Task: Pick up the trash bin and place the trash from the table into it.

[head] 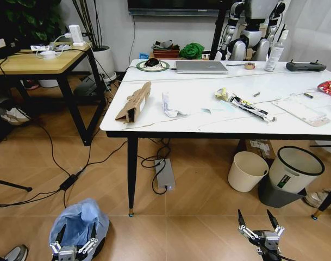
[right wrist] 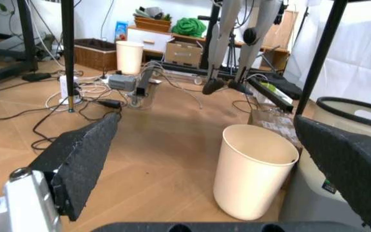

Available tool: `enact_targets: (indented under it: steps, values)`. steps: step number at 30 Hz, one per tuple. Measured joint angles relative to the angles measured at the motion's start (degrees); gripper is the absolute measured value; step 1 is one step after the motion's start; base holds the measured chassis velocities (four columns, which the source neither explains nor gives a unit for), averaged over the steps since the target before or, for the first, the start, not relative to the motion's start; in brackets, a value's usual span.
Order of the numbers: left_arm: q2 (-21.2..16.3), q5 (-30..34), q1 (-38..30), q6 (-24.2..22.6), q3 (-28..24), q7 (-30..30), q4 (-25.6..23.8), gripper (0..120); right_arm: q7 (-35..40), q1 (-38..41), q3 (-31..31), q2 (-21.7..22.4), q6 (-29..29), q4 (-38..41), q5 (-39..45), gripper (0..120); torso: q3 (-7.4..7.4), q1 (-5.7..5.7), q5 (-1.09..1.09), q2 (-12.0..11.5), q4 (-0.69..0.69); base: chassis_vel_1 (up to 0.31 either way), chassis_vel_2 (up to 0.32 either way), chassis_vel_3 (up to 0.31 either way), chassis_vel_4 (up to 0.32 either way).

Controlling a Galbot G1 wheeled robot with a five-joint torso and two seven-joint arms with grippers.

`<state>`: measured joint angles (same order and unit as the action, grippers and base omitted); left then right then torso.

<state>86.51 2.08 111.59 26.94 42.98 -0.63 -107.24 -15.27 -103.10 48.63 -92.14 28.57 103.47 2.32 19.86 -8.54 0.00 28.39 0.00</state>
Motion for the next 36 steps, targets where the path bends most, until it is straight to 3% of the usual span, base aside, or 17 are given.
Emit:
enact_targets:
  steps: [29,34,36]
  values:
    - [0.2,-0.3,-0.2,0.9,0.2,0.0,1.4,100,0.0,0.7,-0.2,0.0,-0.2,-0.3,0.0,100,-4.36,2.31,-0.01,-6.7,0.00,0.000,0.000,0.000,0.000]
    - [-0.9,0.9,-0.8,0.6,3.0,0.2,3.1,100,0.0,1.5,-0.4,0.0,-0.7,-0.1,0.0,100,-4.63,2.38,-0.01,-7.0,0.00,0.000,0.000,0.000,0.000]
    - [-3.7,5.3,-1.5,-3.1,6.3,-0.1,5.9,100,0.0,2.1,-0.7,0.0,-0.8,-0.1,0.1,100,-4.65,2.38,-0.01,-7.0,0.00,0.000,0.000,0.000,0.000]
